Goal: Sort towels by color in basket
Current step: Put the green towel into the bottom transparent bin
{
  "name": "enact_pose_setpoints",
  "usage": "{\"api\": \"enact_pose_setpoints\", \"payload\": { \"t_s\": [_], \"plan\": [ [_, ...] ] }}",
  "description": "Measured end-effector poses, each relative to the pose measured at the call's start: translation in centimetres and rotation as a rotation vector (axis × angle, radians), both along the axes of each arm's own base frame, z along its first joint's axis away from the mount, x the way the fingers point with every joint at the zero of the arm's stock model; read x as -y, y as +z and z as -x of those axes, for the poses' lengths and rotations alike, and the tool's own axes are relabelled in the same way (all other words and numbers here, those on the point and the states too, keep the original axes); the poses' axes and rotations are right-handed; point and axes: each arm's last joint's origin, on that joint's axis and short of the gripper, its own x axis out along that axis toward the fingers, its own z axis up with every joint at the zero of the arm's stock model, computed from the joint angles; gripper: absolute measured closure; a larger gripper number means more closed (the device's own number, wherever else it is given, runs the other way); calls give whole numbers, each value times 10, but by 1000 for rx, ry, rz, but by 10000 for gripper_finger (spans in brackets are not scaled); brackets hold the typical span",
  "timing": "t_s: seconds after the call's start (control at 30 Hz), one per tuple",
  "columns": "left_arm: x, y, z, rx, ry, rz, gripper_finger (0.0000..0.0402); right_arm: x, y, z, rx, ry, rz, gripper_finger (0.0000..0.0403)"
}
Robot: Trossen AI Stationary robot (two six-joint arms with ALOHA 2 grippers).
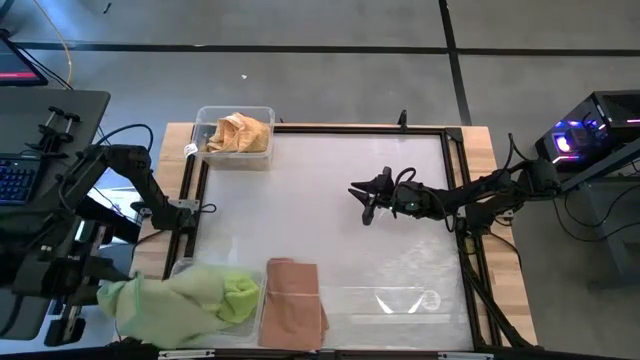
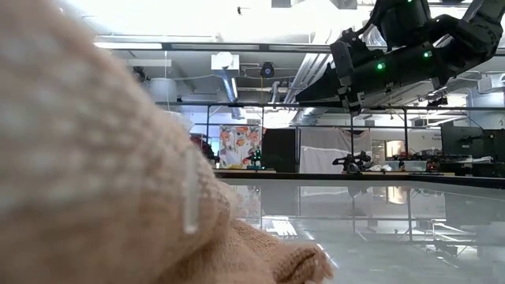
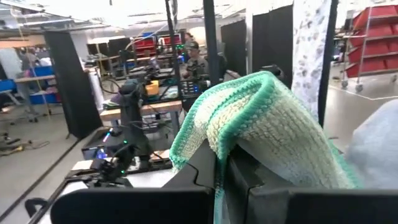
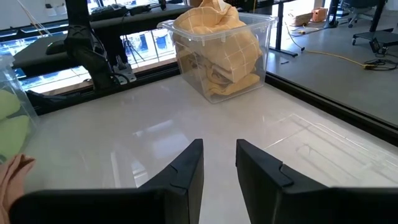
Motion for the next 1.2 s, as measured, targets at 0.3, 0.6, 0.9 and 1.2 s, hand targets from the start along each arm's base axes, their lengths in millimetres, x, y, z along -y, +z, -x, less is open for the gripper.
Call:
{"api": "enact_pose_setpoints", "payload": {
  "t_s": [0.3, 0.6, 0.9, 1.2],
  "plan": [
    [5, -54, -7, 7, 31, -132, 401, 0, 0, 0, 4, -2, -8, 314],
    [-36, -86, -38, -70, 126, -144, 401, 0, 0, 0, 17, -8, -39, 314],
    [-75, -82, -73, -193, 278, -145, 401, 0, 0, 0, 17, -8, -38, 314],
    [-78, -87, -104, -292, 350, -74, 401, 0, 0, 0, 18, -8, -40, 314]
  ]
}}
